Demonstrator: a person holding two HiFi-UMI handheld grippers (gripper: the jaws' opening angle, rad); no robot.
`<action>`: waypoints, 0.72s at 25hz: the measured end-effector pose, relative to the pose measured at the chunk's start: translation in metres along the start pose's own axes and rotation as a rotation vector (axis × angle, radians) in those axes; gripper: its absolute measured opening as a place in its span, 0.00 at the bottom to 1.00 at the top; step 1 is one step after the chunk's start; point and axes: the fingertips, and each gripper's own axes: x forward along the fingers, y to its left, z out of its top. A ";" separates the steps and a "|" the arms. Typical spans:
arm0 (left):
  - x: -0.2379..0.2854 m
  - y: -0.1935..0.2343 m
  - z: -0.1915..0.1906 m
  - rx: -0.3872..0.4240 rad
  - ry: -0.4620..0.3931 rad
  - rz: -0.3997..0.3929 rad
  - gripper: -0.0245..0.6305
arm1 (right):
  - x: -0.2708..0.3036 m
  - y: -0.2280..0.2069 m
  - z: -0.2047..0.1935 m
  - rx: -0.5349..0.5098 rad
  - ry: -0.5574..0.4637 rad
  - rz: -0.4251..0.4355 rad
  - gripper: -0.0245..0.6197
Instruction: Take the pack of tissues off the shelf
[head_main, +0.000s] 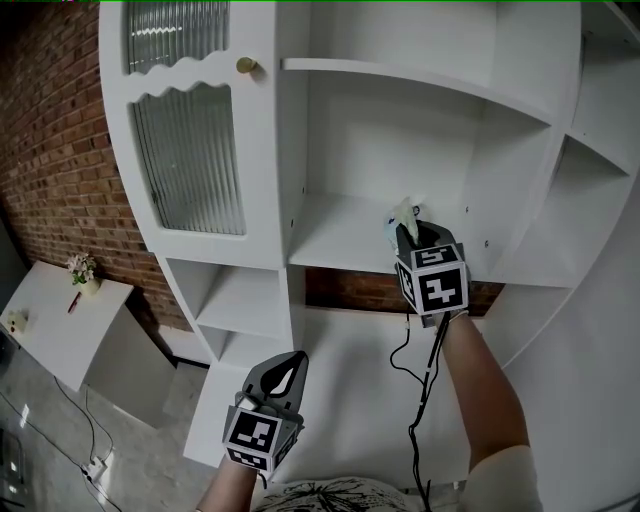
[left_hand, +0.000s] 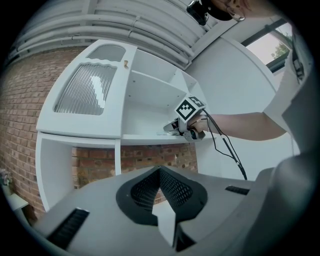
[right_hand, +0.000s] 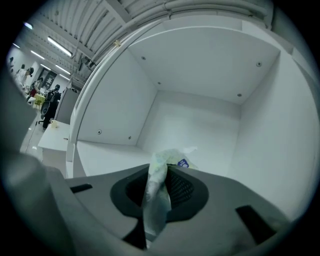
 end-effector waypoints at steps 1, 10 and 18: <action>-0.001 -0.001 -0.001 -0.001 0.003 -0.001 0.06 | -0.002 0.000 0.000 -0.005 -0.005 -0.004 0.11; -0.007 -0.018 -0.009 -0.018 0.019 -0.005 0.06 | -0.053 0.008 0.010 -0.042 -0.118 -0.010 0.05; -0.015 -0.045 -0.018 -0.048 0.039 -0.018 0.06 | -0.124 0.025 -0.008 -0.004 -0.206 -0.010 0.05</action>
